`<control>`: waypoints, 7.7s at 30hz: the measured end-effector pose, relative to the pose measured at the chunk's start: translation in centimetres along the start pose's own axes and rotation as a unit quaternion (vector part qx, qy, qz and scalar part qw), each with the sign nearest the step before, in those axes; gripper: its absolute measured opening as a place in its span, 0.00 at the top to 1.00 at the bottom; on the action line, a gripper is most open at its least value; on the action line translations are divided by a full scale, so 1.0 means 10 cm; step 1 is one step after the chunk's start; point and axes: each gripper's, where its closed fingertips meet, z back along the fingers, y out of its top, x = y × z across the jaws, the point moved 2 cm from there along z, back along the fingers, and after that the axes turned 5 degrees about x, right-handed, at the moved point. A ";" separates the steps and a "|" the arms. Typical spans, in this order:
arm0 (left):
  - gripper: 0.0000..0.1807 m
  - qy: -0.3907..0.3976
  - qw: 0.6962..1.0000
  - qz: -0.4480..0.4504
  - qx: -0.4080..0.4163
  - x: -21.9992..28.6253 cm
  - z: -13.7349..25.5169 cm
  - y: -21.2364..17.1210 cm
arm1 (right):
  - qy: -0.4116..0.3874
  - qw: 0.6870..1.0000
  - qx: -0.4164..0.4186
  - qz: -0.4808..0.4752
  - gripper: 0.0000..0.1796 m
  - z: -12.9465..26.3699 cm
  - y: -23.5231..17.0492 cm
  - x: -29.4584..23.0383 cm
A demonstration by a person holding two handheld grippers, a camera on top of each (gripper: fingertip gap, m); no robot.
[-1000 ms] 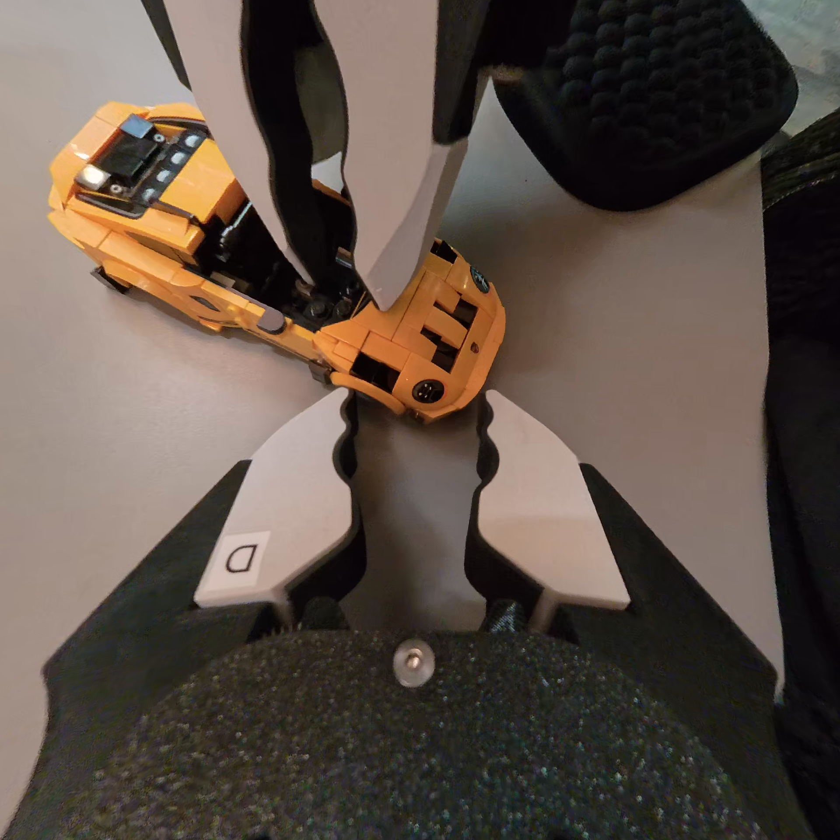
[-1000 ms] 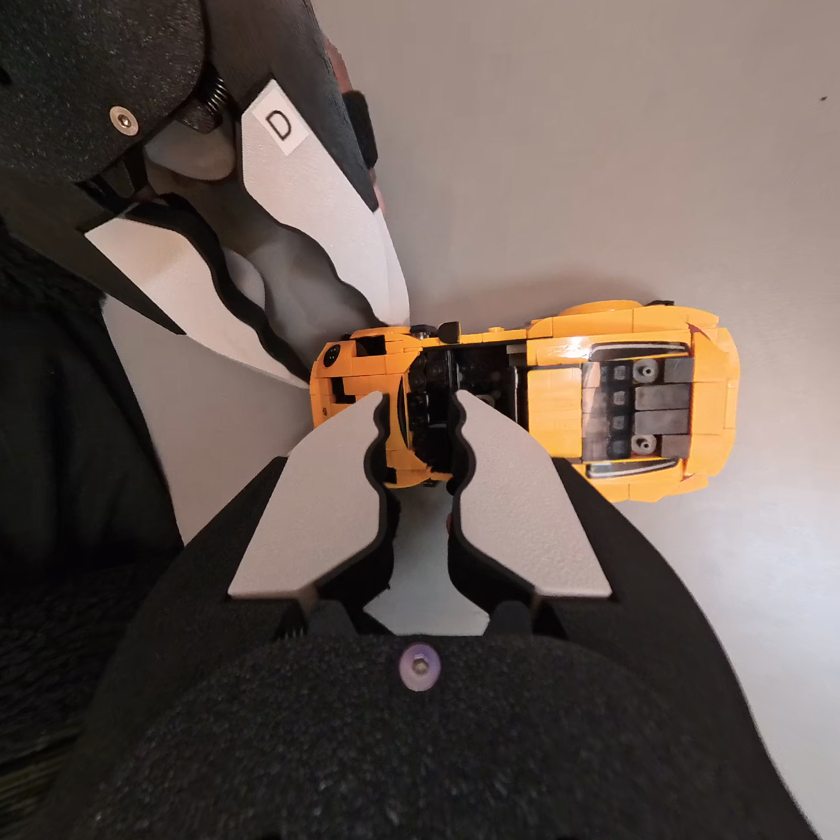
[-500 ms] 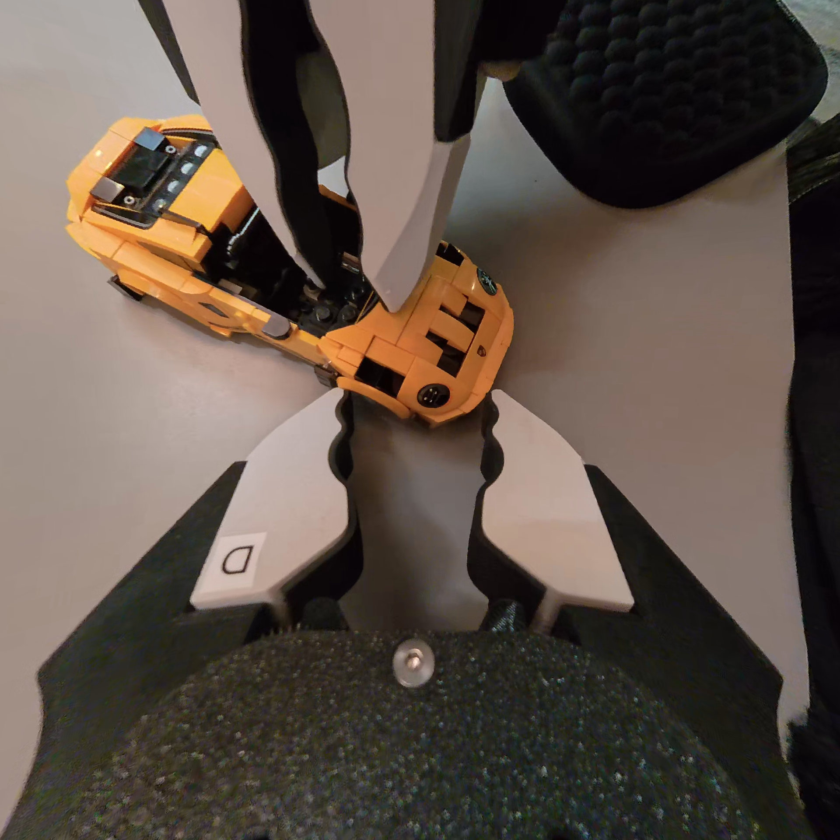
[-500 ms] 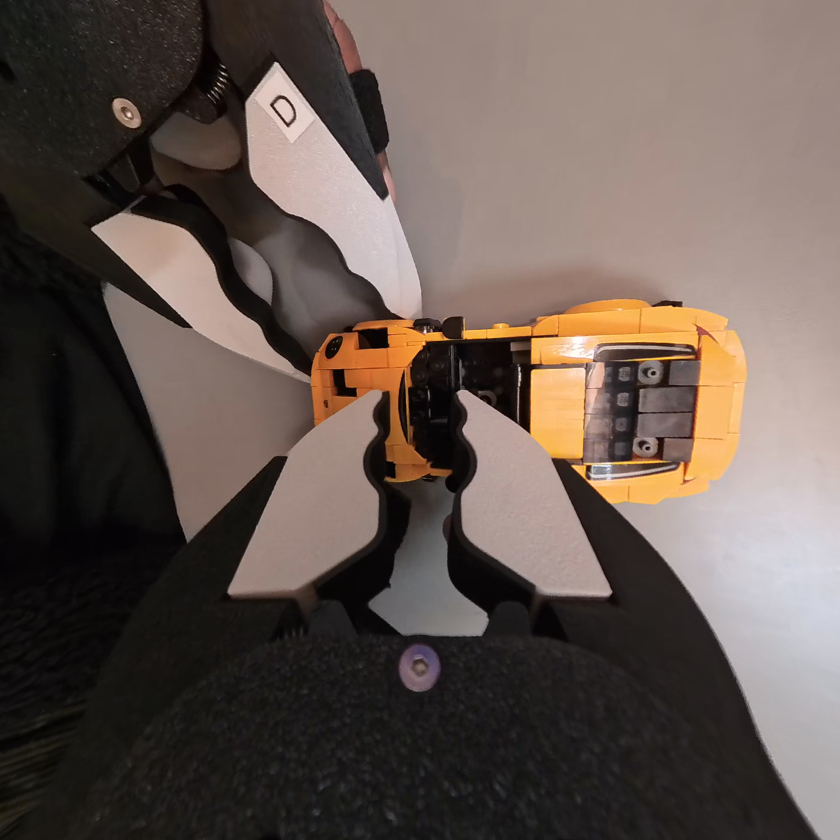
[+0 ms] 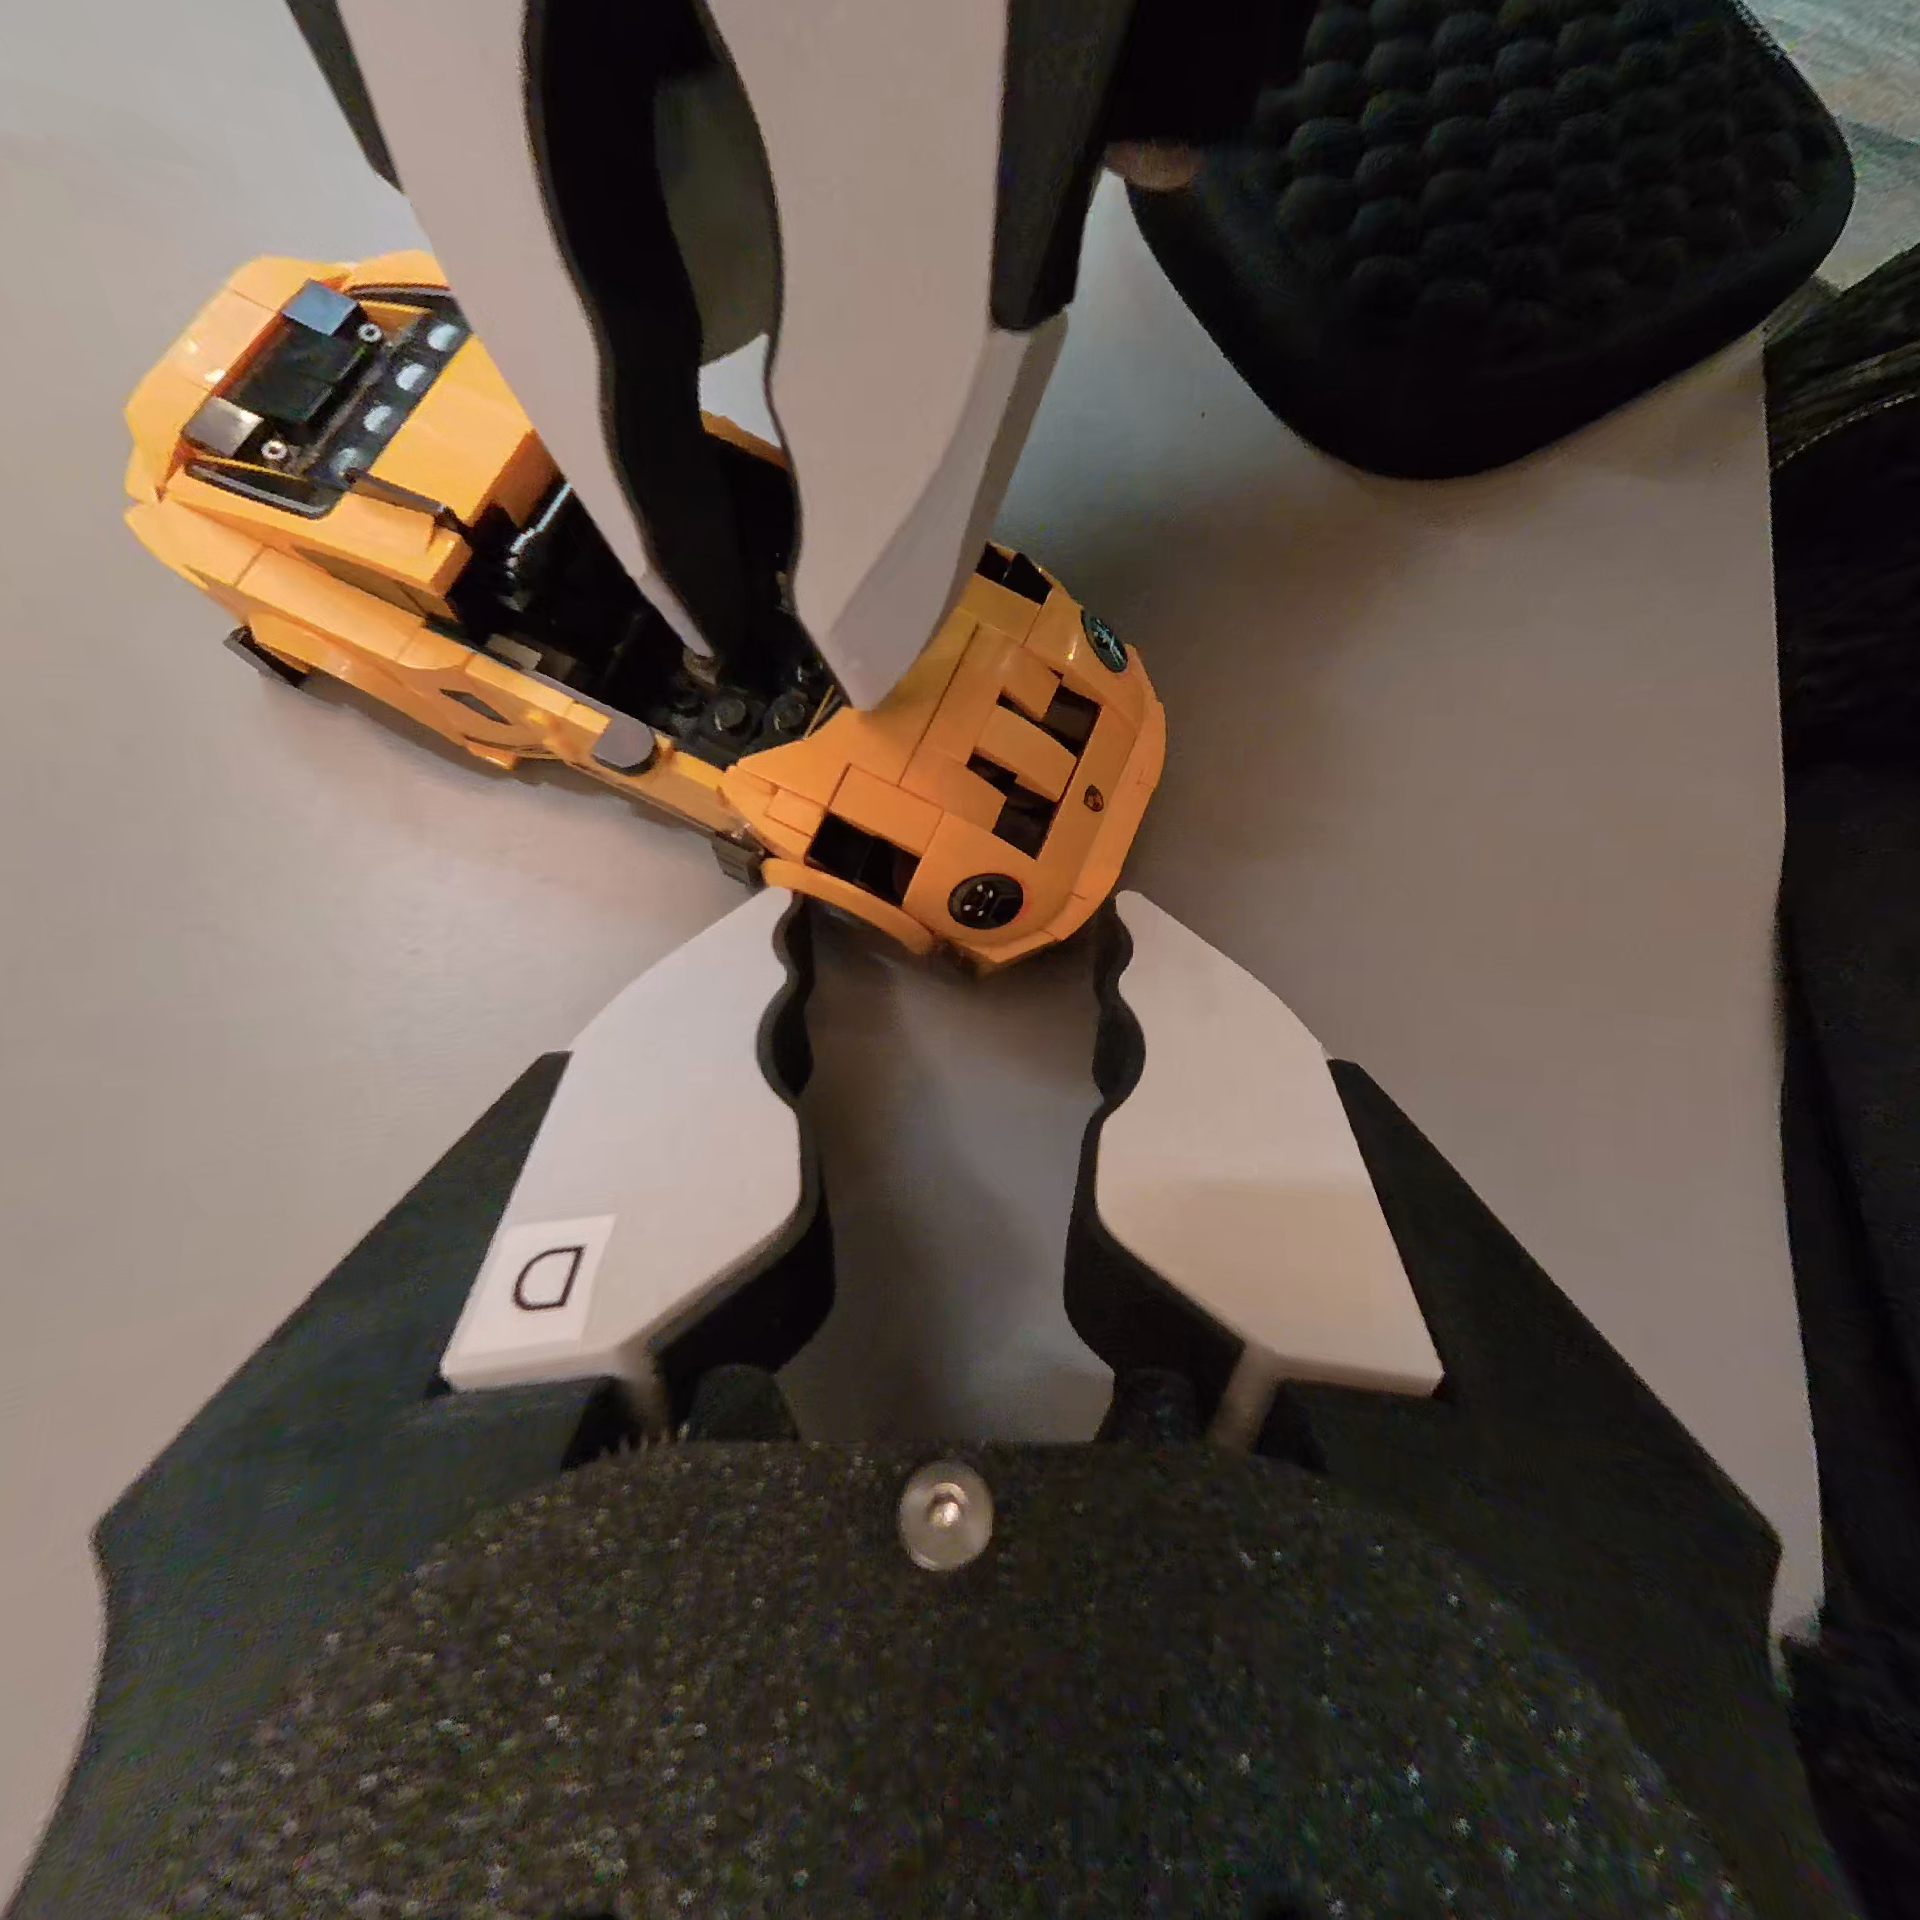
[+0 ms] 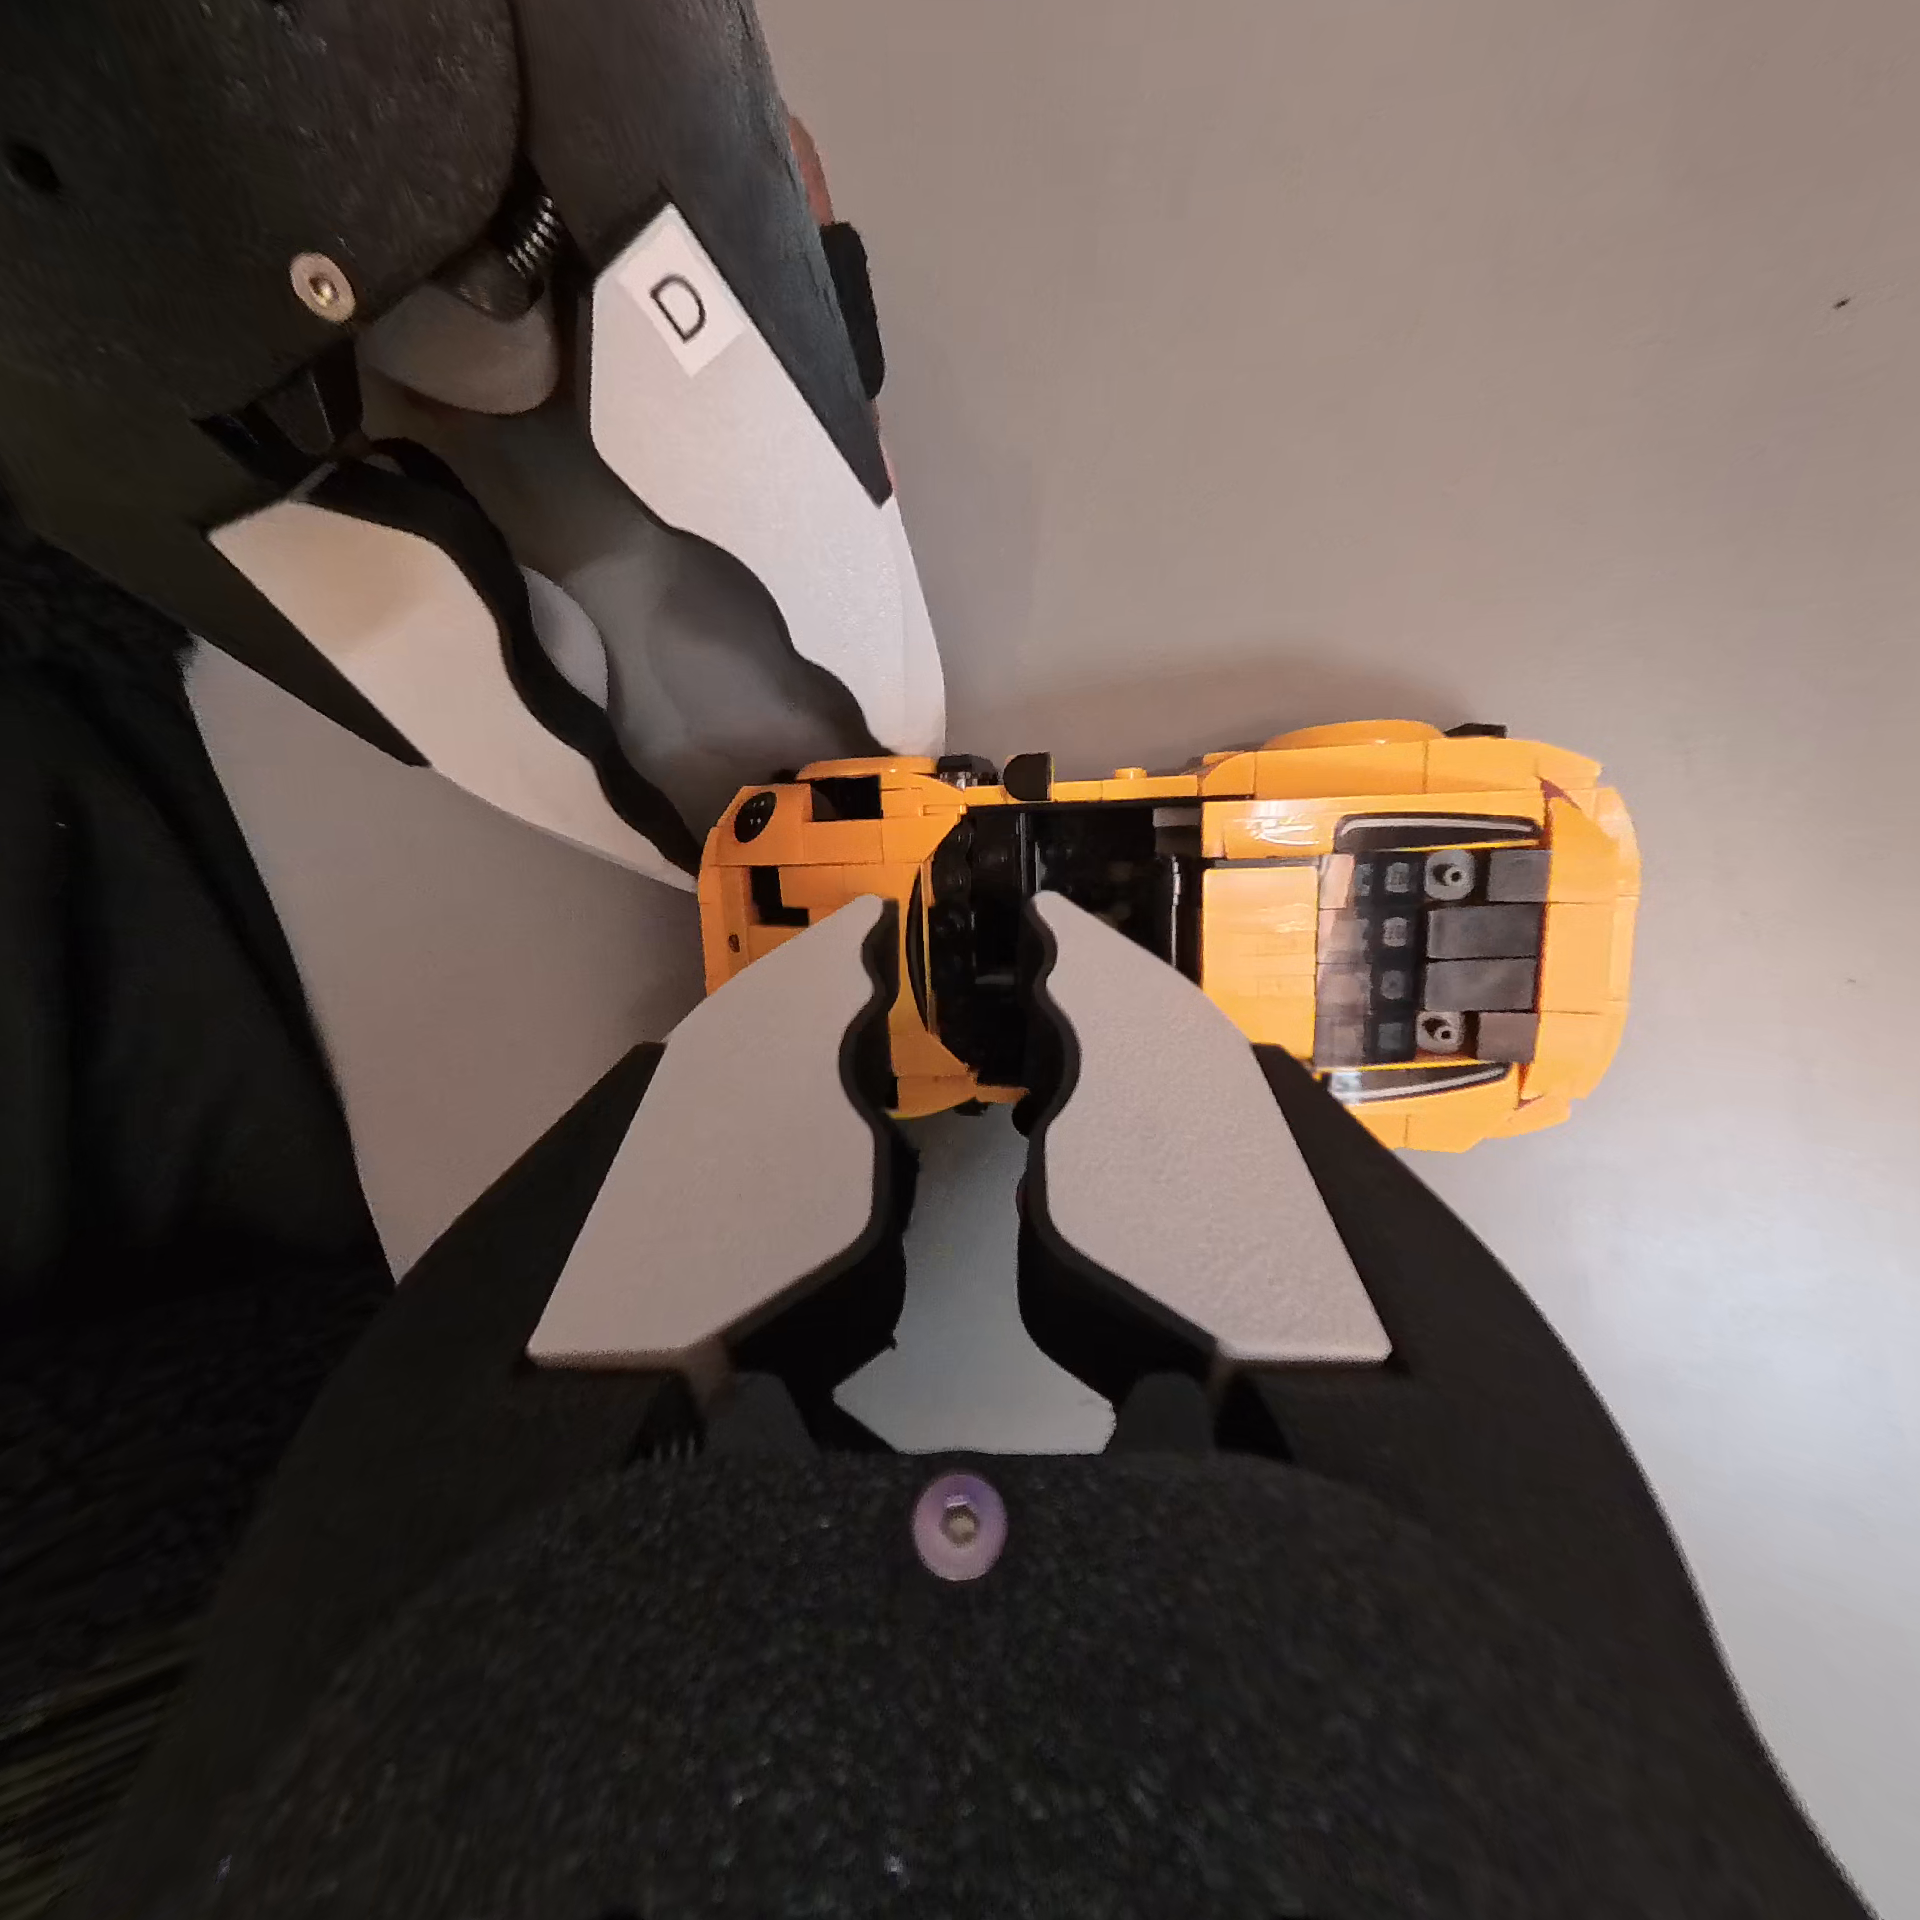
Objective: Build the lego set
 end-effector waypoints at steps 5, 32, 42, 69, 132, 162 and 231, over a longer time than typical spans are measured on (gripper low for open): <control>0.71 0.001 1.000 -0.003 0.000 0.00 0.00 -0.01 | -0.009 1.000 -0.018 0.017 0.90 -0.01 -0.01 0.00; 0.71 0.003 1.000 -0.012 -0.003 -0.01 -0.01 -0.01 | 0.034 0.999 -0.032 0.003 0.88 -0.02 -0.03 0.00; 0.70 0.000 1.000 -0.013 -0.004 -0.01 -0.02 -0.01 | 0.024 0.999 -0.033 0.021 0.88 -0.02 -0.04 -0.01; 0.68 0.067 0.998 0.001 -0.002 0.07 -0.05 0.09 | 0.025 0.988 -0.125 0.090 0.84 0.06 -0.19 -0.02; 0.70 0.044 0.998 -0.047 -0.020 -0.45 0.31 -0.23 | -0.082 0.981 0.050 0.168 0.69 0.33 -0.68 0.41; 0.57 0.083 0.994 -0.054 0.034 -0.41 0.14 -0.07 | -0.010 0.941 -0.084 0.327 1.00 -0.16 0.30 -0.01; 0.57 0.078 0.994 -0.057 0.044 -0.41 0.14 -0.07 | -0.027 0.933 -0.064 0.354 1.00 -0.13 0.19 -0.12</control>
